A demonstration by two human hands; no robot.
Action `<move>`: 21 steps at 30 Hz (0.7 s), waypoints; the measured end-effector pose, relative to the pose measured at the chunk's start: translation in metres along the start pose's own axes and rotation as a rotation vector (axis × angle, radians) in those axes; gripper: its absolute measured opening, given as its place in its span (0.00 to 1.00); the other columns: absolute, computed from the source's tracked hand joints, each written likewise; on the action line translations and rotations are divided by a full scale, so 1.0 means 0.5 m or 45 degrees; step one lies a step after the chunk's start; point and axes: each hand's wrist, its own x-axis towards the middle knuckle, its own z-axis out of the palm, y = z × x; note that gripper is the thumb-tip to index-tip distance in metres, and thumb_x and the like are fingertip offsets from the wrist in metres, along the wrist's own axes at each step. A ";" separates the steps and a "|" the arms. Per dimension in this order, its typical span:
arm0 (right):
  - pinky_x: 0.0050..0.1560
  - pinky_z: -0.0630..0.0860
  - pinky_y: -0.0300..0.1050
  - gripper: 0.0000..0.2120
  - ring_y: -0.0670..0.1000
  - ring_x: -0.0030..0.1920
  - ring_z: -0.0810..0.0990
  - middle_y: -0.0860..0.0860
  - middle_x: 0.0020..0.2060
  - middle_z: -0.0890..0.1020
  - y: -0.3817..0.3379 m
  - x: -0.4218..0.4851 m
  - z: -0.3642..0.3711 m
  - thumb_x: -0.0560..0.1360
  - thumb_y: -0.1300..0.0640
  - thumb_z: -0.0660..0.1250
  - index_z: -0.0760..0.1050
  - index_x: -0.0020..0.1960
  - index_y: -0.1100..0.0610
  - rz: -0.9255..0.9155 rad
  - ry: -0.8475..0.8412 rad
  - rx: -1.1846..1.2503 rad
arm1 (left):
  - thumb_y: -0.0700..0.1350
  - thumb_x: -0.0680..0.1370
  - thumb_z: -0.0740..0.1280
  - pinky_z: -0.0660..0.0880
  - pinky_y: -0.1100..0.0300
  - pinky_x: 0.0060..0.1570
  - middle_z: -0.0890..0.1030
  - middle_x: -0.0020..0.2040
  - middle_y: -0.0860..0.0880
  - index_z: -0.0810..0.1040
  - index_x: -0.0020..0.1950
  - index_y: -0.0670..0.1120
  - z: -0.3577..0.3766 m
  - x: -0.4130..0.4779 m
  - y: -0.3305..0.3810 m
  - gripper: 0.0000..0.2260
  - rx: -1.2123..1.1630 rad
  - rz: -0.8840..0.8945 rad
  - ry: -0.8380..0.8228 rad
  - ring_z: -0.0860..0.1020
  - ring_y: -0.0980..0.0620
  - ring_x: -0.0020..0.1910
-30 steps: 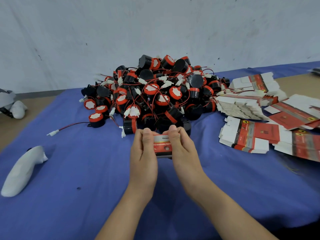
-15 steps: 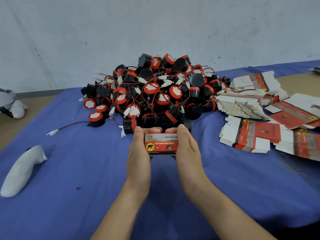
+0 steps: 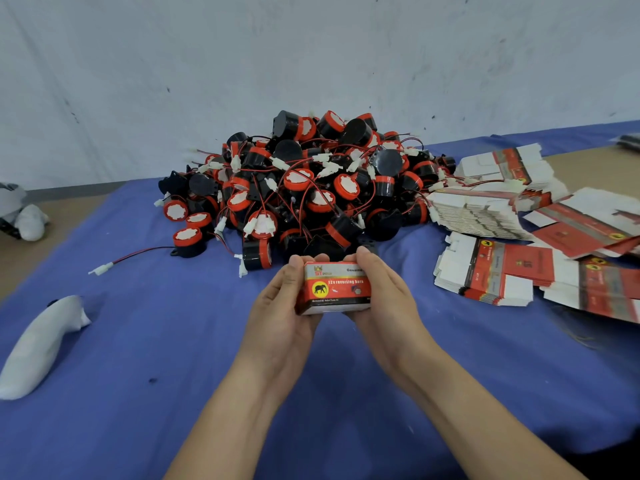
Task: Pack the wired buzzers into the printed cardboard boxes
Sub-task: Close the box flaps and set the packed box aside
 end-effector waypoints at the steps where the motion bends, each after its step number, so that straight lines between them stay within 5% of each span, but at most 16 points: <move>1: 0.41 0.80 0.38 0.19 0.46 0.43 0.85 0.51 0.41 0.86 0.001 0.000 0.000 0.82 0.48 0.62 0.84 0.36 0.45 0.003 -0.004 -0.009 | 0.51 0.74 0.66 0.83 0.55 0.52 0.85 0.57 0.44 0.81 0.54 0.44 -0.002 0.001 0.000 0.14 -0.024 -0.007 0.016 0.84 0.48 0.55; 5: 0.42 0.81 0.38 0.18 0.46 0.42 0.85 0.49 0.40 0.86 0.006 -0.003 0.001 0.82 0.48 0.62 0.84 0.37 0.45 0.000 -0.026 -0.041 | 0.49 0.74 0.66 0.83 0.56 0.43 0.86 0.55 0.46 0.81 0.58 0.47 -0.012 0.005 -0.001 0.15 -0.128 -0.044 0.060 0.85 0.48 0.53; 10: 0.58 0.78 0.51 0.16 0.49 0.48 0.84 0.51 0.43 0.85 0.013 -0.006 0.008 0.83 0.49 0.62 0.82 0.41 0.48 -0.051 -0.022 -0.143 | 0.44 0.85 0.57 0.83 0.56 0.41 0.86 0.55 0.45 0.77 0.64 0.47 -0.025 0.013 -0.003 0.12 -0.176 -0.086 0.093 0.86 0.47 0.51; 13: 0.47 0.79 0.39 0.14 0.44 0.45 0.84 0.47 0.41 0.85 0.016 -0.013 0.014 0.84 0.49 0.59 0.79 0.45 0.52 -0.136 -0.034 -0.261 | 0.46 0.85 0.57 0.83 0.54 0.45 0.85 0.55 0.43 0.77 0.64 0.44 -0.024 0.018 -0.008 0.13 -0.068 -0.043 0.128 0.85 0.45 0.53; 16: 0.37 0.76 0.30 0.14 0.40 0.38 0.83 0.44 0.36 0.84 0.017 -0.015 0.019 0.85 0.51 0.57 0.75 0.49 0.59 -0.234 -0.004 -0.310 | 0.61 0.79 0.62 0.80 0.50 0.55 0.85 0.56 0.44 0.79 0.61 0.47 -0.006 0.010 -0.018 0.21 0.229 0.069 0.121 0.84 0.46 0.56; 21: 0.39 0.76 0.31 0.16 0.41 0.39 0.83 0.45 0.36 0.83 0.022 -0.013 0.019 0.84 0.48 0.58 0.75 0.49 0.60 -0.280 0.003 -0.327 | 0.66 0.74 0.63 0.78 0.69 0.41 0.84 0.44 0.56 0.77 0.53 0.52 0.007 0.000 -0.046 0.20 0.664 0.378 0.116 0.84 0.59 0.44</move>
